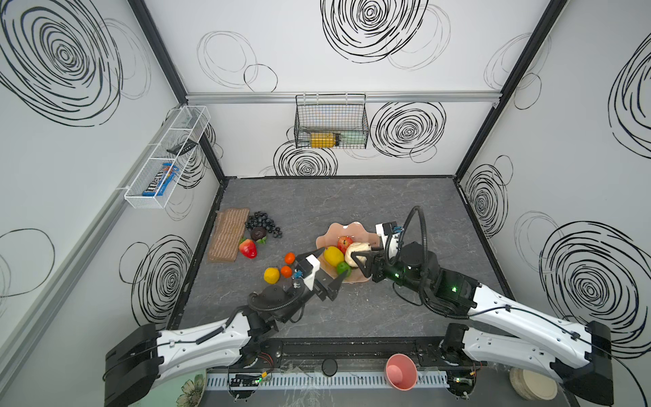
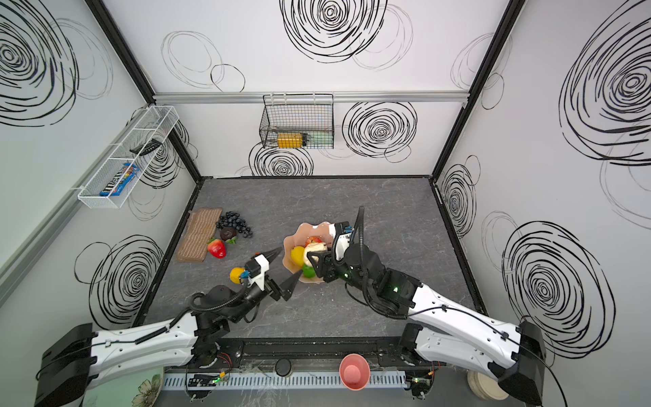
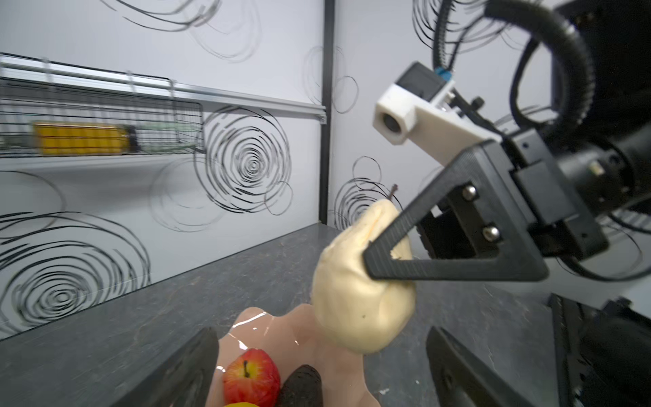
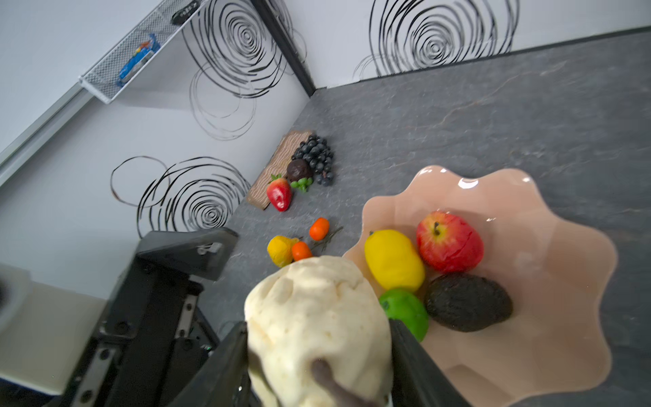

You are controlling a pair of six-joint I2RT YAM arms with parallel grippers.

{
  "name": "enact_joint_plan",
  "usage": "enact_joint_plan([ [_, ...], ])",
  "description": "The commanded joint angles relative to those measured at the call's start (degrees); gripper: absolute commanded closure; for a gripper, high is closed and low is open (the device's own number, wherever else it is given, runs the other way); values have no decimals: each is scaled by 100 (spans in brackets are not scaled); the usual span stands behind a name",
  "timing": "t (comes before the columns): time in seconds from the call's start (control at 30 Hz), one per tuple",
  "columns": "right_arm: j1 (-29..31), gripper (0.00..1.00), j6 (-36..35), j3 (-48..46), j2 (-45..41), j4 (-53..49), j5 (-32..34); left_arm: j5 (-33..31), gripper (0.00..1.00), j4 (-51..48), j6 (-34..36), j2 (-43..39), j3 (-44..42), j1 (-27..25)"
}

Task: Place and organize the fake fruits in the fruit bowl
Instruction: 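Grasp the pear with the right gripper while the left gripper releases and withdraws, then lower the pear into the bowl beside the apple with the right gripper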

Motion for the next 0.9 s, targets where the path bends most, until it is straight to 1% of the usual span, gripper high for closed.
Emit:
enact_joint_plan([
  [0.0, -467, 44, -533, 199, 219, -95, -51, -619, 4, -1125, -755, -795, 27, 502],
  [0.03, -628, 44, -623, 221, 319, -37, -145, -790, 4, -1375, -898, -1005, 12, 610],
  [0.1, -867, 45, -782, 302, 590, 78, -240, -1346, 4, -1725, -1099, -1402, -153, 702],
  [0.2, -1079, 45, -954, 472, 1054, 253, -324, -1757, 4, -1903, -993, -1763, -401, 779],
  [0.27, -1141, 46, -1084, 637, 1430, 350, -332, -2081, 4, -2109, -1123, -1868, -374, 877],
  [0.43, -1227, 47, -1273, 978, 2234, 604, -319, -2029, 4, -2100, -1137, -1809, -374, 924],
  [0.7, -1233, 47, -1392, 1681, 3399, 745, -466, -2204, 4, -2200, -1177, -1707, -294, 924],
  [0.8, -1237, 47, -1457, 1902, 3714, 667, -410, -2196, 4, -2187, -1189, -1707, -294, 926],
  [0.87, -1240, 48, -1459, 2110, 3871, 390, -218, -2202, 4, -2186, -1188, -1707, -294, 922],
])
